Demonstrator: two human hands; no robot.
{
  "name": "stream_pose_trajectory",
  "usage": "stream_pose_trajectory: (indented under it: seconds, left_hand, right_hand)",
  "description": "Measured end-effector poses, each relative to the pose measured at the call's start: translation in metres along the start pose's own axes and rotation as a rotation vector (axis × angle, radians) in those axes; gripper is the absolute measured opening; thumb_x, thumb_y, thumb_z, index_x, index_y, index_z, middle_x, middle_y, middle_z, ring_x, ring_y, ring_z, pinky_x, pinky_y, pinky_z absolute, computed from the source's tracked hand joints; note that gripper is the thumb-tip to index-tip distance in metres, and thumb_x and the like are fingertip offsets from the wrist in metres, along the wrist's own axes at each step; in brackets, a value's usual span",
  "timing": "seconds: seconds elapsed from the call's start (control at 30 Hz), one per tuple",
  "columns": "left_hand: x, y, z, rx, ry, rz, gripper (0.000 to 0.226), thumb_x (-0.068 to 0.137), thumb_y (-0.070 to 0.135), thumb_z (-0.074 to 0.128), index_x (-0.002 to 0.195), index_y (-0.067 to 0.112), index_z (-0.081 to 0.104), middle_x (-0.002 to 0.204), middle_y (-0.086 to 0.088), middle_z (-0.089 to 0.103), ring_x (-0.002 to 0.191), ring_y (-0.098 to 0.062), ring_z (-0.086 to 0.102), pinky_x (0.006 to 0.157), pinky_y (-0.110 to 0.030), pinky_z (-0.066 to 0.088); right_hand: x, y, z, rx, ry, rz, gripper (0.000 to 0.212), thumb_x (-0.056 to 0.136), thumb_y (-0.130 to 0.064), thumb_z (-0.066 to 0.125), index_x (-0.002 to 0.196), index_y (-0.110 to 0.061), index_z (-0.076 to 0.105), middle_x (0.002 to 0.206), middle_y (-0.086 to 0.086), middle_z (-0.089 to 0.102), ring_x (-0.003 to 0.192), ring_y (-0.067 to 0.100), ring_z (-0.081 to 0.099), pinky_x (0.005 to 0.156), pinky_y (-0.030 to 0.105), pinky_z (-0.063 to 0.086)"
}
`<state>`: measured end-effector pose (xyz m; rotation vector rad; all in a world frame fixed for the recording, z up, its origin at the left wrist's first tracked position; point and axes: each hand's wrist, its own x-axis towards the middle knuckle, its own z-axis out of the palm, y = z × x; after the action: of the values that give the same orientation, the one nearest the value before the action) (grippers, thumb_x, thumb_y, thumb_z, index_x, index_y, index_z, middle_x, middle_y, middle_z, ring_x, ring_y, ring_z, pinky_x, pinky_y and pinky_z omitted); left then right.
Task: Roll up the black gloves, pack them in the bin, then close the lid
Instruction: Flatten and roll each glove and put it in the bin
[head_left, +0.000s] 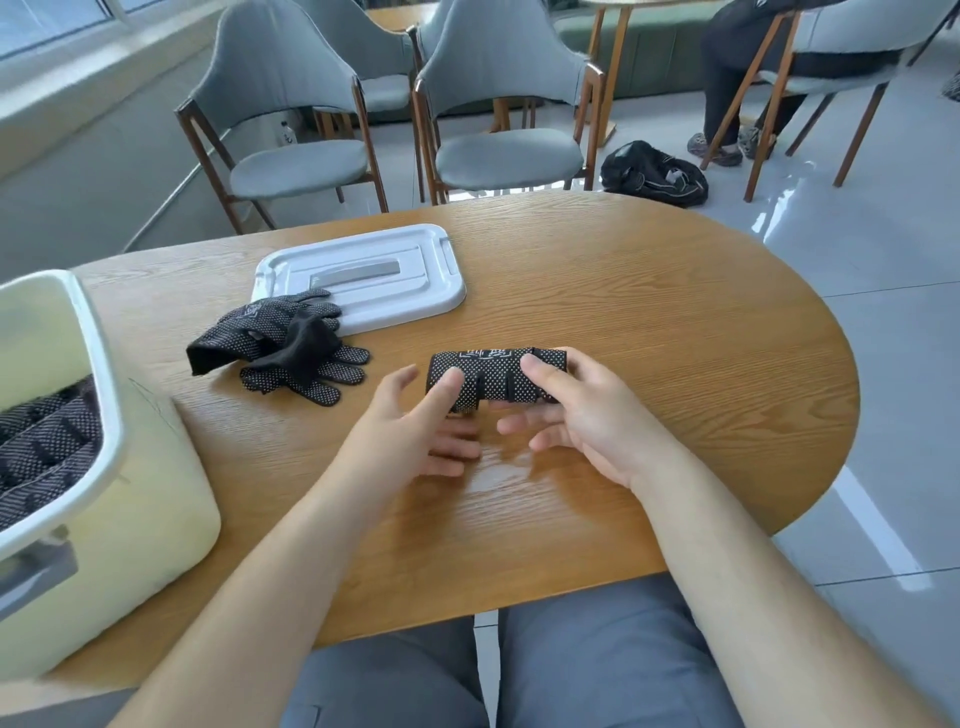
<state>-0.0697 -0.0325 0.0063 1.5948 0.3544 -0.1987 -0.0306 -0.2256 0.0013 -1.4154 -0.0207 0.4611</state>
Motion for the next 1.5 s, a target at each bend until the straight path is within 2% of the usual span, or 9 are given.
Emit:
stream_pose_trajectory:
  seconds: [0.13, 0.23, 0.47, 0.67, 0.83, 0.93, 1.07, 1.23, 1.5]
  left_hand:
    - [0.006, 0.004, 0.008, -0.178, -0.111, 0.014, 0.052, 0.093, 0.042, 0.066, 0.135, 0.015, 0.052, 0.113, -0.009, 0.076, 0.103, -0.025, 0.073, 0.078, -0.036, 0.054]
    - [0.01, 0.008, 0.009, -0.227, -0.069, 0.05, 0.034, 0.095, 0.026, 0.068, 0.125, 0.012, 0.061, 0.11, -0.006, 0.076, 0.096, -0.019, 0.07, 0.074, -0.029, 0.049]
    - [-0.002, 0.034, -0.003, -0.187, -0.032, 0.127, 0.039, 0.092, 0.011, 0.068, 0.13, 0.006, 0.059, 0.115, -0.005, 0.074, 0.095, -0.014, 0.07, 0.077, -0.028, 0.051]
    - [-0.039, 0.08, -0.056, -0.02, 0.082, 0.212, 0.04, 0.084, 0.008, 0.077, 0.122, 0.013, 0.066, 0.113, -0.006, 0.076, 0.106, -0.03, 0.071, 0.093, -0.04, 0.054]
    - [-0.076, 0.11, -0.115, 0.18, 0.089, 0.217, 0.043, 0.072, 0.01, 0.077, 0.114, 0.005, 0.071, 0.111, -0.011, 0.076, 0.1, -0.022, 0.07, 0.088, -0.036, 0.052]
    - [-0.091, 0.117, -0.154, 0.235, 0.135, 0.214, 0.038, 0.068, 0.009, 0.079, 0.105, 0.01, 0.071, 0.099, -0.009, 0.075, 0.087, -0.017, 0.068, 0.08, -0.032, 0.049]
    - [-0.104, 0.119, -0.198, 0.271, 0.182, 0.164, 0.036, 0.062, 0.015, 0.083, 0.097, 0.017, 0.072, 0.099, -0.013, 0.073, 0.092, -0.029, 0.064, 0.095, -0.047, 0.045]
    - [-0.116, 0.123, -0.251, 0.414, 0.304, 0.085, 0.049, 0.045, 0.041, 0.086, 0.09, 0.024, 0.076, 0.1, -0.007, 0.073, 0.098, -0.03, 0.062, 0.097, -0.046, 0.044]
    - [-0.1, 0.104, -0.299, 0.876, 0.347, -0.15, 0.01, 0.083, 0.03, 0.08, 0.086, 0.031, 0.071, 0.103, 0.002, 0.069, 0.104, -0.022, 0.063, 0.09, -0.037, 0.052]
  right_hand:
    - [-0.001, 0.002, -0.002, 0.004, -0.039, -0.042, 0.039, 0.102, -0.038, 0.062, 0.127, -0.009, 0.055, 0.11, 0.01, 0.077, 0.093, 0.029, 0.076, 0.059, 0.029, 0.053]
    - [0.0, 0.001, -0.002, 0.017, 0.001, -0.064, 0.034, 0.099, -0.032, 0.067, 0.124, -0.009, 0.059, 0.111, 0.009, 0.075, 0.091, 0.021, 0.074, 0.061, 0.03, 0.053]
    - [0.006, -0.026, 0.009, -0.041, 0.046, -0.167, 0.026, 0.087, -0.017, 0.08, 0.107, -0.013, 0.064, 0.089, -0.005, 0.073, 0.083, 0.012, 0.071, 0.056, 0.028, 0.051]
    - [0.013, -0.071, 0.055, -0.172, -0.158, -0.262, 0.035, 0.087, -0.02, 0.079, 0.119, -0.031, 0.071, 0.106, -0.002, 0.076, 0.09, 0.014, 0.073, 0.065, 0.029, 0.052]
    - [0.019, -0.1, 0.115, -0.323, -0.358, -0.288, 0.036, 0.085, -0.014, 0.079, 0.118, -0.028, 0.076, 0.107, -0.008, 0.078, 0.1, 0.009, 0.072, 0.088, 0.023, 0.053]
    - [0.02, -0.111, 0.157, -0.393, -0.459, -0.278, 0.031, 0.087, -0.007, 0.073, 0.113, -0.022, 0.078, 0.106, 0.002, 0.079, 0.101, 0.019, 0.074, 0.086, 0.022, 0.059]
    - [0.034, -0.117, 0.211, -0.55, -0.461, -0.311, 0.024, 0.08, -0.011, 0.077, 0.099, -0.026, 0.079, 0.099, 0.0, 0.079, 0.094, 0.018, 0.075, 0.089, 0.033, 0.059]
    - [0.052, -0.122, 0.28, -0.721, -0.514, -0.327, 0.024, 0.077, -0.015, 0.079, 0.098, -0.028, 0.078, 0.098, 0.0, 0.079, 0.096, 0.021, 0.074, 0.091, 0.037, 0.06]
    - [0.074, -0.107, 0.354, -1.201, -0.725, -0.269, 0.026, 0.084, -0.016, 0.079, 0.104, -0.029, 0.069, 0.107, 0.0, 0.071, 0.096, 0.017, 0.07, 0.076, 0.028, 0.061]
